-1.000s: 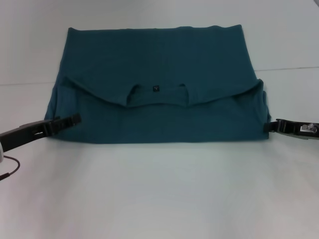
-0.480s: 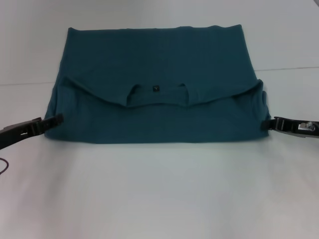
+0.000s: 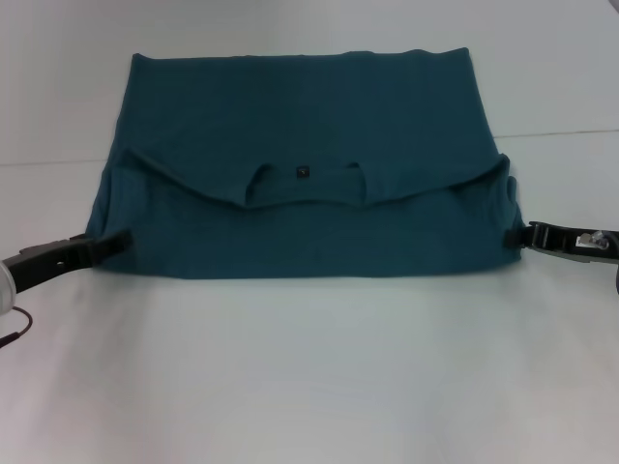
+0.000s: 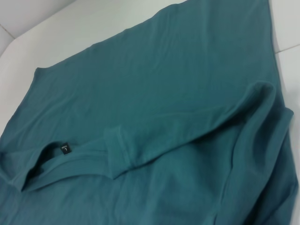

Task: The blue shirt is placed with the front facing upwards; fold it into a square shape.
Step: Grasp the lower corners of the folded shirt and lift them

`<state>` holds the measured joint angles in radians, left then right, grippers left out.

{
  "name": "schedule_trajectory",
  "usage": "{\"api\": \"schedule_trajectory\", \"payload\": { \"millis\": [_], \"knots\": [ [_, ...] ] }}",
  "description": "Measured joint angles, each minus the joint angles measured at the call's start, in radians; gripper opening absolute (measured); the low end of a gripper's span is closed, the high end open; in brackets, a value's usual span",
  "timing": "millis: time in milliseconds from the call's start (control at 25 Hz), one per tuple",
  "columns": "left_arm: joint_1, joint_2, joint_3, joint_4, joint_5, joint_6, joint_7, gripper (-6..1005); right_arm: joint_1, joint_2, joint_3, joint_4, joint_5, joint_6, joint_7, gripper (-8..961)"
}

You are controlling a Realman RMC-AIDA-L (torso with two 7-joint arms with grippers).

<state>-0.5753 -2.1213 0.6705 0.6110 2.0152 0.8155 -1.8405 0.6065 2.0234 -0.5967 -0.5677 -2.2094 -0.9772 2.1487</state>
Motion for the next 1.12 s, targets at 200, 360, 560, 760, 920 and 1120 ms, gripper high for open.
{"api": "schedule_trajectory", "payload": {
  "millis": [200,360,560,760,920,1120],
  "knots": [
    [-0.007,-0.009,0.001,-0.010,0.000,-0.040,0.020,751,0.001,0.001,0.000,0.000,0.001,0.000,0.000,6],
    [-0.009,-0.012,0.008,-0.018,0.001,-0.062,0.025,751,0.001,0.001,0.001,0.000,0.001,0.000,0.000,6],
    [-0.011,-0.014,0.024,-0.020,0.001,-0.066,0.026,751,0.001,0.001,0.002,0.000,0.001,0.000,0.000,6],
    [-0.012,-0.016,0.029,-0.025,0.001,-0.068,0.026,751,0.000,0.002,0.002,0.000,0.001,0.000,0.000,7],
    [-0.011,-0.017,0.038,-0.026,0.002,-0.068,0.026,750,-0.001,0.002,0.002,0.000,0.000,0.000,0.000,7],
    [-0.012,-0.017,0.040,-0.028,0.003,-0.069,0.026,747,-0.004,0.001,0.002,0.000,0.004,-0.001,0.000,7]
  ]
}}
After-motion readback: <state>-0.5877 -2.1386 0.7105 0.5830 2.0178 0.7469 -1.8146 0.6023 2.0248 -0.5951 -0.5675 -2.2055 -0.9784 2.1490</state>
